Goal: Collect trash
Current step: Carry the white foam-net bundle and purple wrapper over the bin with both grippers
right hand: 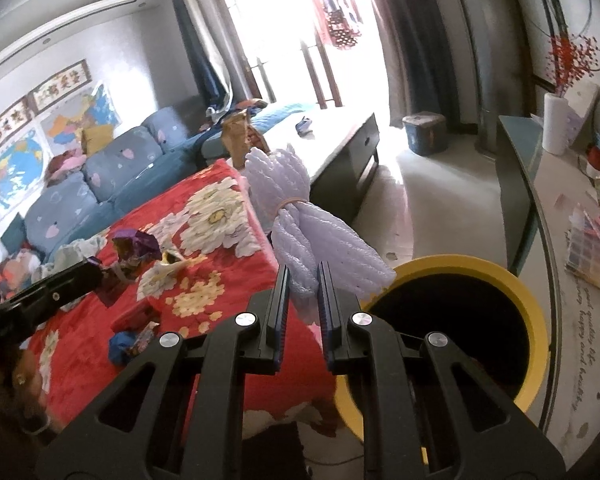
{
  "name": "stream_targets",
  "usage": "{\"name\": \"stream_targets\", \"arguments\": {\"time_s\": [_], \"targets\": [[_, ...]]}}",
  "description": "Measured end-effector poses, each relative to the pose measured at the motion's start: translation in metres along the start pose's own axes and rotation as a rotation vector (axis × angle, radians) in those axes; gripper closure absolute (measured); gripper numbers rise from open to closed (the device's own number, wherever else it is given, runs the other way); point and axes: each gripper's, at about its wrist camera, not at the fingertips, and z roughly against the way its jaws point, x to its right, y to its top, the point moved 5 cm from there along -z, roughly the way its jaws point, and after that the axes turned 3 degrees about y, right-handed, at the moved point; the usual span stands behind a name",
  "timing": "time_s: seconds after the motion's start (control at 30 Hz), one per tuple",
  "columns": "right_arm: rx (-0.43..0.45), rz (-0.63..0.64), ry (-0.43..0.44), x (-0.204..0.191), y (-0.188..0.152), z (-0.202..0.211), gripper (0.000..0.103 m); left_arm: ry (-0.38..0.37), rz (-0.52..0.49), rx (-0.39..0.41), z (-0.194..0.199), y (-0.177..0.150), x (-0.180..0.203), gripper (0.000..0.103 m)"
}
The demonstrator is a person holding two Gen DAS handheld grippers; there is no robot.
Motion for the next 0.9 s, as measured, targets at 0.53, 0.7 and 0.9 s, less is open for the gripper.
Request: {"name": "stream_targets", "arguments": {"time_s": [0.53,0.7,0.9], "targets": [[0.010,-0.110,-0.075,0.050,-0.009,0.010,0.093,-0.058,-0.062,-0.040,-0.032,-0.002,0.043,0.082],[0.010,-0.141,-0.099,0.065,-0.014,0.013,0.093,-0.072,-0.074,-0.059,-0.043,-0.007,0.054,0.082],[0.007,-0.168,-0.116,0.077,-0.017,0.015,0.093,-0.086,-0.087,-0.074,-0.053,-0.011,0.065,0.082]]}}
